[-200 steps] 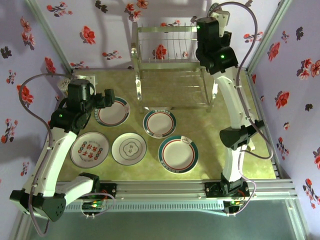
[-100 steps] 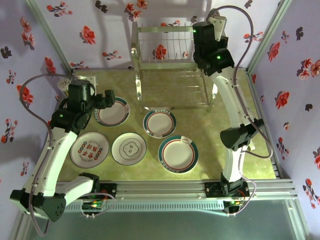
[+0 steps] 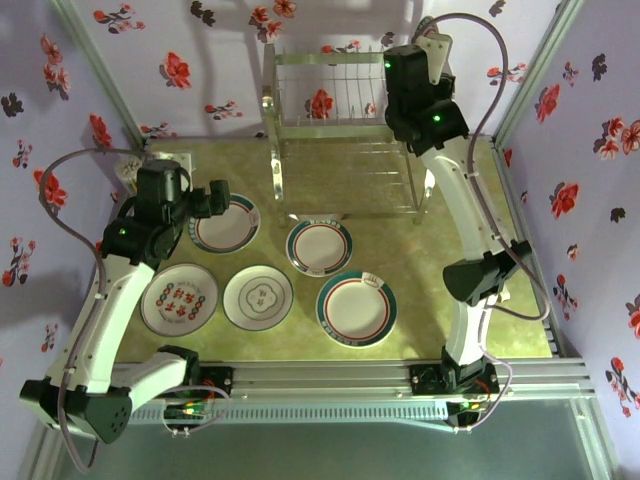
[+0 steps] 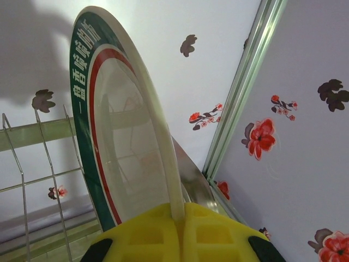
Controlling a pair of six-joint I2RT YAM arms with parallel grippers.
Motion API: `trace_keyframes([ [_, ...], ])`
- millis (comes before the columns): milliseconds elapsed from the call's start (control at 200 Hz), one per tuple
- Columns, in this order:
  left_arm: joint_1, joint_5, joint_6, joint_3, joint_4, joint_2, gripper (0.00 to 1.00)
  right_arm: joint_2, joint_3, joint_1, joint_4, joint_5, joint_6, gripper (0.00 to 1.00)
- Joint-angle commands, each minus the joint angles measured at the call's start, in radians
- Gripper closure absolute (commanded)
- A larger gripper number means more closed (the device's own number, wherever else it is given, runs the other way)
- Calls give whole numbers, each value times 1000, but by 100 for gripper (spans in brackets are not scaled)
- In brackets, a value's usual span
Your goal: Load the plates into the dish rack
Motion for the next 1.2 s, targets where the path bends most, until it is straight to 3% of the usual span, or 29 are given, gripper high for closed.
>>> trace_keyframes([
  [0, 3, -16, 8, -16, 6, -25, 0, -12, 14, 23, -5, -4, 5, 100],
  [180, 3, -17, 14, -18, -2, -32, 0, -33, -27, 30, -2, 1, 21, 100],
  [615, 3, -12, 6, -25, -1, -38, 0, -147, -221, 21, 62, 23, 70, 87],
  [810, 4, -9, -2, -30, 0, -39, 0, -149, -222, 20, 44, 18, 75, 80],
  [975, 4, -10, -1, -27, -3, -45, 0, -151, -215, 17, 56, 9, 71, 67],
  [1195, 4, -10, -1, -24, -4, -47, 0, -143, -151, 15, 40, 0, 57, 61],
])
